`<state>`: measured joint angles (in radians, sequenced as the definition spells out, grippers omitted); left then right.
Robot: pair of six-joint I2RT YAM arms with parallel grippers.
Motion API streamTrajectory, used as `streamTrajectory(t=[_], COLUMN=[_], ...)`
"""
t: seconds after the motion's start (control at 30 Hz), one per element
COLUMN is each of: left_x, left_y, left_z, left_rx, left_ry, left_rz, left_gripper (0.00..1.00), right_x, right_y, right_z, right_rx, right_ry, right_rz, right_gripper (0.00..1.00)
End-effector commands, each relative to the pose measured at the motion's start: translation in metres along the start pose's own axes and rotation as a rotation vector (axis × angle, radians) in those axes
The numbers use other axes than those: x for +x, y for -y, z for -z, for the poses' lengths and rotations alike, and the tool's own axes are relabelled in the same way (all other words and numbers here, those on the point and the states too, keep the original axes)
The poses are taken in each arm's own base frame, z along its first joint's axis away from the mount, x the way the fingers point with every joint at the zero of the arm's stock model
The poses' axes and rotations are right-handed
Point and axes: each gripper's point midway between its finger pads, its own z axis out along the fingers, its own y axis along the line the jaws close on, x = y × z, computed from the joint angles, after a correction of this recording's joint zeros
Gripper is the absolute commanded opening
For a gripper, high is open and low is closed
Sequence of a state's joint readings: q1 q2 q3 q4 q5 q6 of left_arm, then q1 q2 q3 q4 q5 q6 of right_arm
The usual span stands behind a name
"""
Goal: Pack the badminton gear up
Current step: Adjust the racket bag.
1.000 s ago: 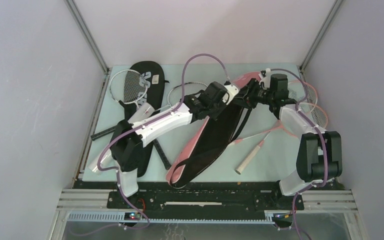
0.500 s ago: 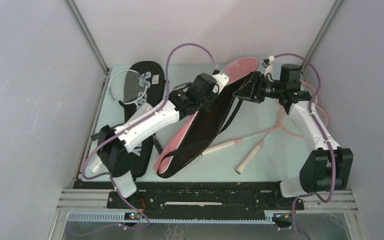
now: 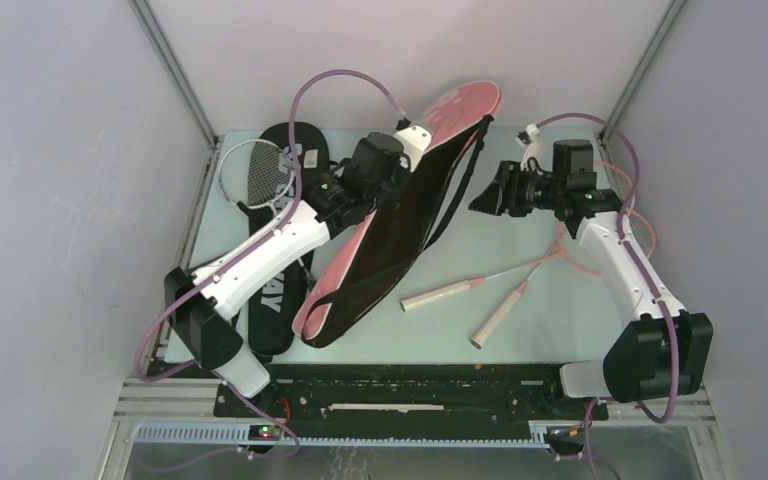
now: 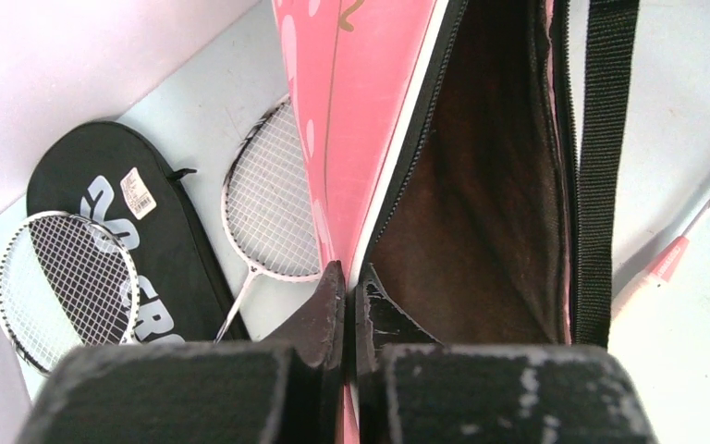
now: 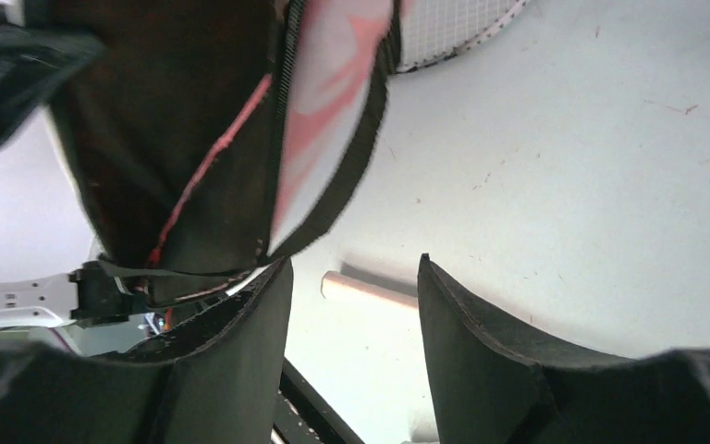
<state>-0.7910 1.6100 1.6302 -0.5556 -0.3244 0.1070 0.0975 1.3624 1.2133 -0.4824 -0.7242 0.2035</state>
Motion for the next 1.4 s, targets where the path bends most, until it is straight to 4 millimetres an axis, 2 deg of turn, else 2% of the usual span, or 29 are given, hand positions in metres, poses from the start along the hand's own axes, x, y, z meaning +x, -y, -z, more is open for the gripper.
streamTrajectory(t=[0.0, 0.23, 0.43, 0.7, 0.9, 1.07, 1.37], left_x=[-0.027, -0.025, -0.025, -0.026, -0.026, -0.028, -0.015], left_y=[-0.013, -0.012, -0.010, -0.008, -0.014, -0.034, -0.098], left_z=[0.021, 0.022, 0.022, 0.024, 0.023, 0.022, 0.023], left_rx=[-0.033, -0.028, -0.015, -0.007, -0.036, -0.091, -0.254], left_ry=[0.114, 0.116, 0.117, 0.122, 0.128, 0.138, 0.140], left_rz=[0.055, 0.059, 0.068, 0.082, 0.098, 0.127, 0.167], left_gripper=[0.00, 0.00, 0.00, 0.00, 0.00, 0.00, 0.00], right_x=[-0.002, 0.003, 0.007, 0.016, 0.024, 0.038, 0.027], right_y=[0.008, 0.001, 0.000, 0.001, 0.001, 0.022, 0.064], right_z=[-0.012, -0.032, -0.042, -0.065, -0.078, -0.076, -0.036], right_rx=[0.071, 0.028, 0.035, 0.052, 0.066, 0.157, 0.301], right_ry=[0.021, -0.004, -0.016, -0.040, -0.062, -0.096, -0.077], right_rz=[0.072, 0.051, 0.051, 0.059, 0.066, 0.100, 0.207], right_gripper=[0.60, 0.59, 0.59, 0.55, 0.53, 0.51, 0.50])
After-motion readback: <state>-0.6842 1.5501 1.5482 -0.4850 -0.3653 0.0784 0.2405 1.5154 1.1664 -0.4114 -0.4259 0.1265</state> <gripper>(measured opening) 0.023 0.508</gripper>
